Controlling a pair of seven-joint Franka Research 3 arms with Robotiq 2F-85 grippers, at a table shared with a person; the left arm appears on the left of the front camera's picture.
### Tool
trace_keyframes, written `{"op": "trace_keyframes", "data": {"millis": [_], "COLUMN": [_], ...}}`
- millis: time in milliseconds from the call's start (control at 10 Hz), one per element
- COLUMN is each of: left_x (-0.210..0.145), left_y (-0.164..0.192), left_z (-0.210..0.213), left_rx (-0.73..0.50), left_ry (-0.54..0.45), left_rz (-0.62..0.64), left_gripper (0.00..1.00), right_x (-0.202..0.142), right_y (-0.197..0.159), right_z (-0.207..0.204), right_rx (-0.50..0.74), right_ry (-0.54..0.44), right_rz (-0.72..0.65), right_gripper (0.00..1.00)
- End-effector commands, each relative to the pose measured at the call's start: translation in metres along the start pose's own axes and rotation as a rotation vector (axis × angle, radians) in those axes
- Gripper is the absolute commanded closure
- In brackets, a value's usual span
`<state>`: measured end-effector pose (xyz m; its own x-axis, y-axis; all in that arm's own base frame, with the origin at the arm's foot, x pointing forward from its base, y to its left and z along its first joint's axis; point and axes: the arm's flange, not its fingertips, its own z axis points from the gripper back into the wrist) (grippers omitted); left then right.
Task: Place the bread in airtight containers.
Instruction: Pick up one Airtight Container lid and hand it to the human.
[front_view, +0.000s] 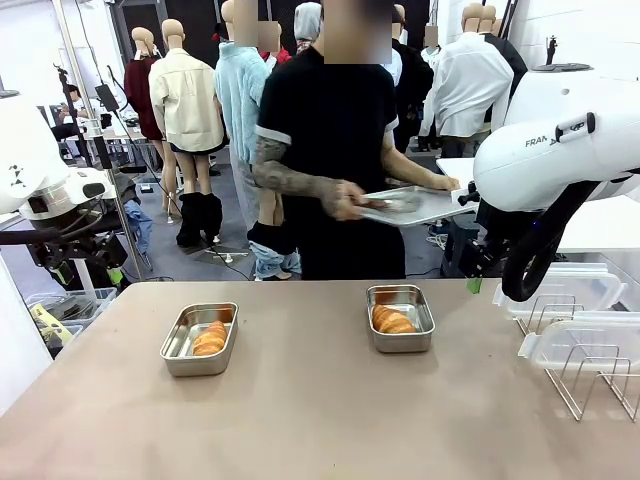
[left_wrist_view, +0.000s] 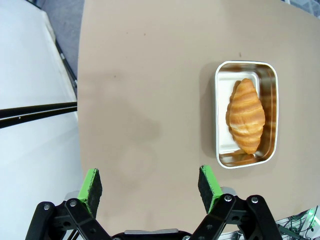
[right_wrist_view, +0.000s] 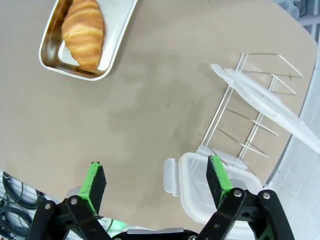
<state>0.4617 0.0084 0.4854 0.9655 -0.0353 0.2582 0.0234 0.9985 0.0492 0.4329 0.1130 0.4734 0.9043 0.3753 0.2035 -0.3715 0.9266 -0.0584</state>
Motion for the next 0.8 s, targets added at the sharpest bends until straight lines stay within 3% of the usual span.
{"op": "trace_keyframes", "data": {"millis": [0, 700], "left_x": [-0.0027, -0.0027], "left_y": [-0.0003, -0.0003], "left_z": [0.0006, 0.0006], "left_rx": [0.008, 0.008], "left_ry": [-0.001, -0.001], "left_rz": [0.016, 0.016], "left_gripper": [0.0, 0.0], "right_x": [0.0013, 0.0013], "right_y": [0.0013, 0.0013], "right_z": [-0.0005, -0.0005], "right_rx": [-0.007, -0.007], "right_ry": [-0.009, -0.009], "right_rz": [-0.015, -0.015], "right_gripper": [0.0, 0.0]}}
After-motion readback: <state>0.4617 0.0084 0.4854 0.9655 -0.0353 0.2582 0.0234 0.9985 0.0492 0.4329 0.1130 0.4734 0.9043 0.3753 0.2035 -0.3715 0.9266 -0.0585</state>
